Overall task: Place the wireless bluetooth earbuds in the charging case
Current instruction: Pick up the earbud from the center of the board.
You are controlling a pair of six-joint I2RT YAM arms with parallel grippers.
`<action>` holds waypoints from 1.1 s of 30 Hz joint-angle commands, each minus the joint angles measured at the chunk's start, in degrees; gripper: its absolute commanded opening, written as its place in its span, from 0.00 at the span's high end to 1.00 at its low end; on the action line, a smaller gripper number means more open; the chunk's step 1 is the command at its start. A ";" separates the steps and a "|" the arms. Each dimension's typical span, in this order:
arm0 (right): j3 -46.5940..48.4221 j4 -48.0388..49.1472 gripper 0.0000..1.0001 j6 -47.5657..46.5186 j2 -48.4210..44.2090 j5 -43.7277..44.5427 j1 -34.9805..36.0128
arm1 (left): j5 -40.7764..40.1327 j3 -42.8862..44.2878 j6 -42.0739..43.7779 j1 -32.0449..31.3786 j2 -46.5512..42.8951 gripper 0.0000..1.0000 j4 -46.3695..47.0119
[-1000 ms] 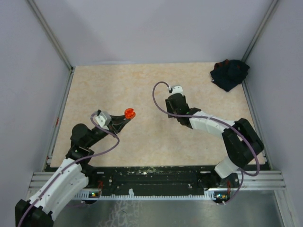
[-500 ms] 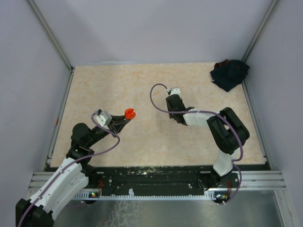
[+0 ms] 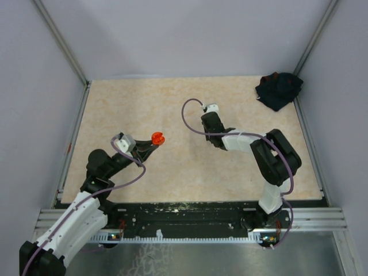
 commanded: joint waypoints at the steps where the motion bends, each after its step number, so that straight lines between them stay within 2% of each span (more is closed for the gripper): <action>1: 2.67 2.24 0.70 -0.17 1.16 -0.43 -0.88 | 0.86 2.17 -0.42 0.50 -0.09 1.00 0.73; 8: 3.46 1.81 0.71 0.26 2.40 -1.39 -1.53 | 0.97 2.17 -0.49 0.50 -0.19 1.00 0.70; 23: 3.53 0.38 0.81 1.24 2.20 -2.72 -1.72 | 1.13 2.17 -0.68 0.61 -0.09 1.00 0.84; 28: 4.39 -1.12 0.75 1.09 3.20 -3.80 -1.72 | 1.27 2.08 -0.76 0.62 -0.09 1.00 0.90; 33: 5.04 -2.19 0.75 1.60 4.51 -4.36 -1.77 | 1.20 2.03 -0.78 0.64 -0.01 1.00 0.91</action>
